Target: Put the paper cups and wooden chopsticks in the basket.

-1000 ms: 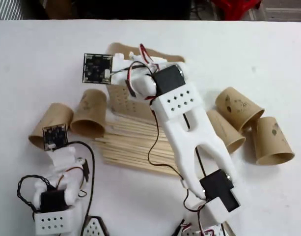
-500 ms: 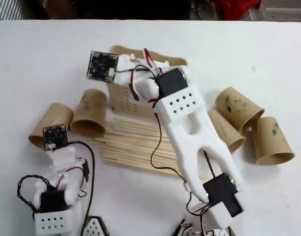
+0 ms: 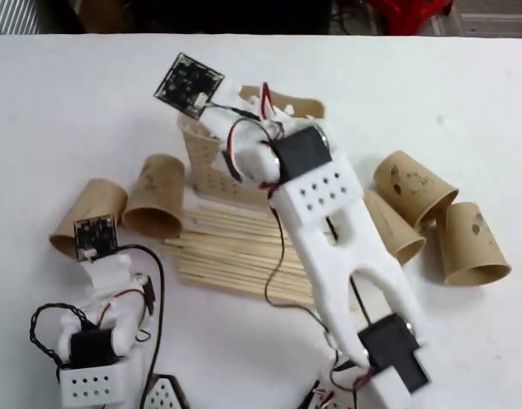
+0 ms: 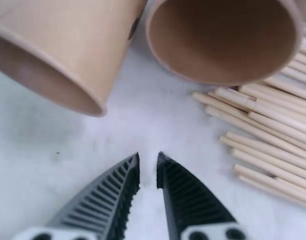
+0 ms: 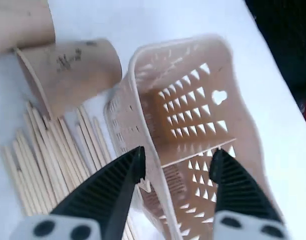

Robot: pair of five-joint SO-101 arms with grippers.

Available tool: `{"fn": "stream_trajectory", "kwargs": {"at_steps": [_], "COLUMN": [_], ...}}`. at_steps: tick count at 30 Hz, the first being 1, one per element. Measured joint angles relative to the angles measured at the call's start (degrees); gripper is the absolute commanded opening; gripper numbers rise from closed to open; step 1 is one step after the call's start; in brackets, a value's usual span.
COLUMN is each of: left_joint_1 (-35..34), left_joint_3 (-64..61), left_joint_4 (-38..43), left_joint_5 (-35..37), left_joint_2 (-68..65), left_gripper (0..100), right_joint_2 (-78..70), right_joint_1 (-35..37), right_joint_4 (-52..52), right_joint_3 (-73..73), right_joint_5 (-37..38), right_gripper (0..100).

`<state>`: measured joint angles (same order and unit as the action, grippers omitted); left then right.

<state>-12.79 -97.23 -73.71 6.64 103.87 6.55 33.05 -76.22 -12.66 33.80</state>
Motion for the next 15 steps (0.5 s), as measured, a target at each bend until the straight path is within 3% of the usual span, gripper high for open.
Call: {"fn": "stream_trajectory", "kwargs": {"at_steps": [5, 9, 15], "left_joint_1": [0.0, 0.0, 0.0], "left_joint_3": [0.0, 0.0, 0.0], "left_joint_4": [0.0, 0.0, 0.0], "left_joint_5": [0.0, 0.0, 0.0], "left_joint_2": [0.0, 0.0, 0.0], "left_gripper": [8, 8, 8], "right_joint_2": [9.1, 17.8, 30.2], "right_joint_1": [1.1, -0.9, -14.6], "right_joint_4": [-1.7, -9.7, -21.5], "right_joint_3": [0.0, 0.0, 2.5], "right_joint_5": [-4.9, -5.3, 5.6], "right_gripper": [23.7, 23.7, 23.6]}}
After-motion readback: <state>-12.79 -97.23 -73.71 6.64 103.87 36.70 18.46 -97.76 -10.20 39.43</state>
